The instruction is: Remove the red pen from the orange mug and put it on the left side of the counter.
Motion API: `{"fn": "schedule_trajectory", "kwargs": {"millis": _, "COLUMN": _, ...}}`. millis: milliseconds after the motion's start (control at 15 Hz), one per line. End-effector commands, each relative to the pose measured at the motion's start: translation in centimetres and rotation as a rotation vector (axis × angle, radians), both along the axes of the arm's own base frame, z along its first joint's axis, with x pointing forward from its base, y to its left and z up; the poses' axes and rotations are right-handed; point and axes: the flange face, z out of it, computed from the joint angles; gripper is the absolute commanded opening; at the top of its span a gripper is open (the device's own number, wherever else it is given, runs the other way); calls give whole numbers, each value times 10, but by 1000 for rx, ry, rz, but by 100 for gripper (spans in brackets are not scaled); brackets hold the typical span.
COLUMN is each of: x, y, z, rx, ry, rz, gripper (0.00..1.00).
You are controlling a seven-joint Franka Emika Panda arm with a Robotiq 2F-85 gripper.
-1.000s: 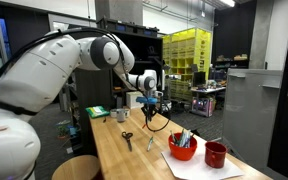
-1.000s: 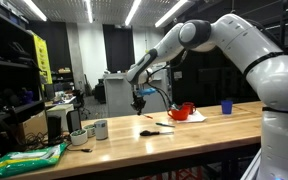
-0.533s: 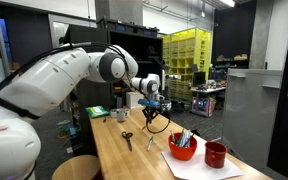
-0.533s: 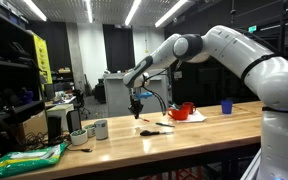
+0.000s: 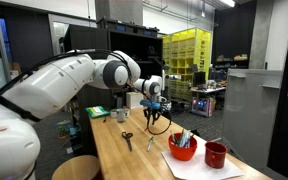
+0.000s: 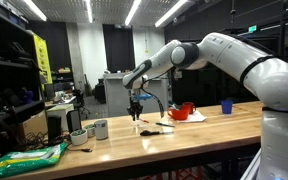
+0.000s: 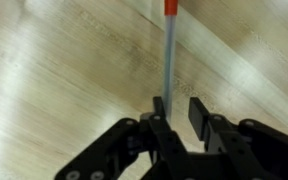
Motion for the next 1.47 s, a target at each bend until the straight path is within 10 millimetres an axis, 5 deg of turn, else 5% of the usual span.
{"fn": "schedule_trajectory", "kwargs": {"millis": 0, "x": 3, "y": -7, "z": 15, "rx": 38, "ry": -6, "rz": -28, "gripper": 66}}
{"fn": "schedule_trajectory", "kwargs": {"millis": 333, "x": 0, "y": -25, "z": 29, "rx": 62, "ry": -36, "rz": -66, "gripper": 100}}
{"fn": "schedule_trajectory", "kwargs": {"millis": 1067, "x": 3, "y": -21, "z": 3, "rx": -99, "ry": -106, "rz": -91, "gripper": 100}}
{"fn": "schedule_trajectory", "kwargs": {"millis": 1400, "x": -1, "y": -26, "z": 20, "rx": -85, "ry": -131, "rz": -102, "gripper": 100}}
